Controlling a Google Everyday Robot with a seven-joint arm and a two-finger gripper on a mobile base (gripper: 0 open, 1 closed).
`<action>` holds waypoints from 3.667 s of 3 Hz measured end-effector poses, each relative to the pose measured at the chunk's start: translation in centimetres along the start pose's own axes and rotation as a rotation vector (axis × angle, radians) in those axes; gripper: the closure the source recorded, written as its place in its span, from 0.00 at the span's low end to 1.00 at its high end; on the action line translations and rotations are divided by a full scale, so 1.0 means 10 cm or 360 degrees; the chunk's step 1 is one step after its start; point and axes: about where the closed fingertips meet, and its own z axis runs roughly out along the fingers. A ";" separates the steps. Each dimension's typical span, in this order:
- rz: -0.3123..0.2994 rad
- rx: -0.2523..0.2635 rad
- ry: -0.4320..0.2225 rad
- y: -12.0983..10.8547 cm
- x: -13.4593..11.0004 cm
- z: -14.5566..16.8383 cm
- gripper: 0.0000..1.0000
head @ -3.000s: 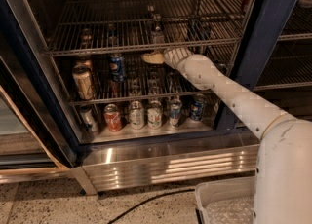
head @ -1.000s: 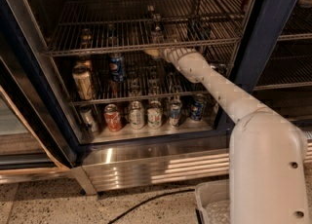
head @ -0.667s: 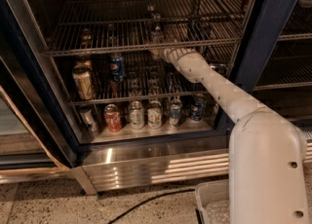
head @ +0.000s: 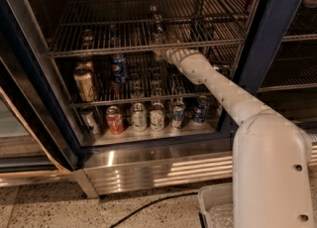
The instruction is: Pick blue plastic bottle from middle shelf of fridge
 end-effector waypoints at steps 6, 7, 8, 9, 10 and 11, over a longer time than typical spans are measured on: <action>-0.0127 0.0043 -0.0101 -0.10 -0.34 -0.08 1.00; -0.0129 0.0045 -0.0101 -0.10 -0.31 -0.08 1.00; -0.0241 0.0090 -0.0096 -0.22 -0.34 -0.19 1.00; -0.0309 0.0126 -0.0106 -0.31 -0.39 -0.29 1.00; -0.0366 0.0128 -0.0123 -0.30 -0.46 -0.37 1.00; -0.0409 0.0108 -0.0131 -0.26 -0.48 -0.42 1.00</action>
Offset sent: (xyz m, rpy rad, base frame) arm 0.0000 0.0000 0.0000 0.0000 0.0000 0.0000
